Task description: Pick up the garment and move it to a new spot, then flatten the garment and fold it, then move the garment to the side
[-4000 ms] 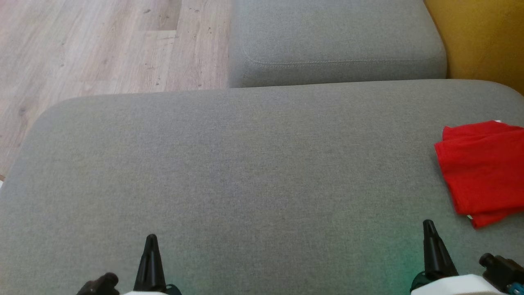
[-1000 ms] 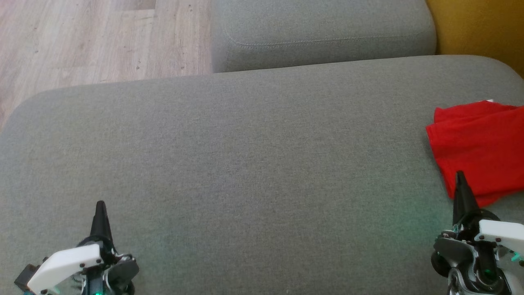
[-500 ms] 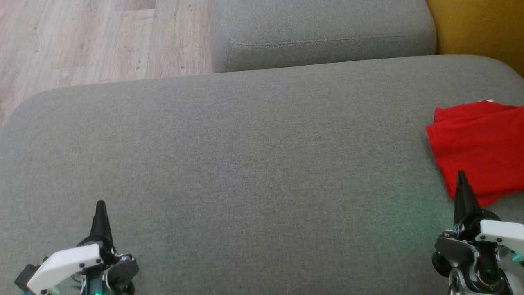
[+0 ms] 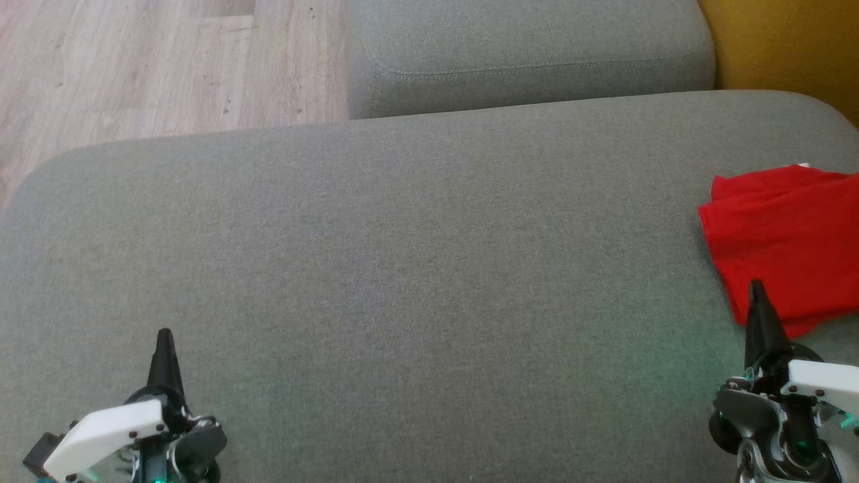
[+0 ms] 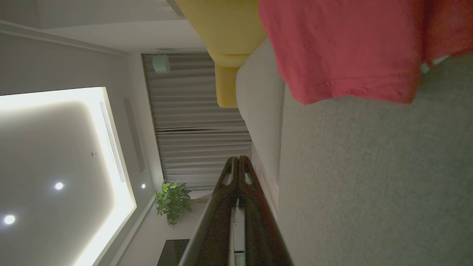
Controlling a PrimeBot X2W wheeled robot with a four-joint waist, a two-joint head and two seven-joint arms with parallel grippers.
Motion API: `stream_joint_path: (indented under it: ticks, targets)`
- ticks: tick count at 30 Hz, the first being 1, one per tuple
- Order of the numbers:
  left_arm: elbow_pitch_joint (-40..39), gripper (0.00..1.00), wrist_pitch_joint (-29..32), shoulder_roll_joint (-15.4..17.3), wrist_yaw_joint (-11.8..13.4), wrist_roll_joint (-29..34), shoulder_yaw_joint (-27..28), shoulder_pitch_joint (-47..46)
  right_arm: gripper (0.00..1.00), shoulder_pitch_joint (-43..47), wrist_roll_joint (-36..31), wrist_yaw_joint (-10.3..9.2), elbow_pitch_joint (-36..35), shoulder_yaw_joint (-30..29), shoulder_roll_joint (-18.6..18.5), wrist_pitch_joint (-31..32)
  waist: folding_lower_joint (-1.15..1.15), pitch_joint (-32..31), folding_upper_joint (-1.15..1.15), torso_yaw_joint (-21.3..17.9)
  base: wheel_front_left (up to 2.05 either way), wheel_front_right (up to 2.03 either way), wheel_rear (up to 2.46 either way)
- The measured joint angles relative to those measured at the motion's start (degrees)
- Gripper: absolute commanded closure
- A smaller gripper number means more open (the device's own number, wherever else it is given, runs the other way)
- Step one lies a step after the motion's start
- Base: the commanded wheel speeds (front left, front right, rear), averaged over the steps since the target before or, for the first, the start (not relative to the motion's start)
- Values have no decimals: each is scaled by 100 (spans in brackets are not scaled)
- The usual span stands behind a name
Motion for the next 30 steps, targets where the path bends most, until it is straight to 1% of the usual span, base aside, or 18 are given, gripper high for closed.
stream_joint_path:
  ticks: [30]
  targets:
    - [2, 100, 27, -36, 0, 25, 60, -1, 100, 0, -16, 0, 1, -47, 8, 8, 0, 0, 0, 0, 0, 0, 0]
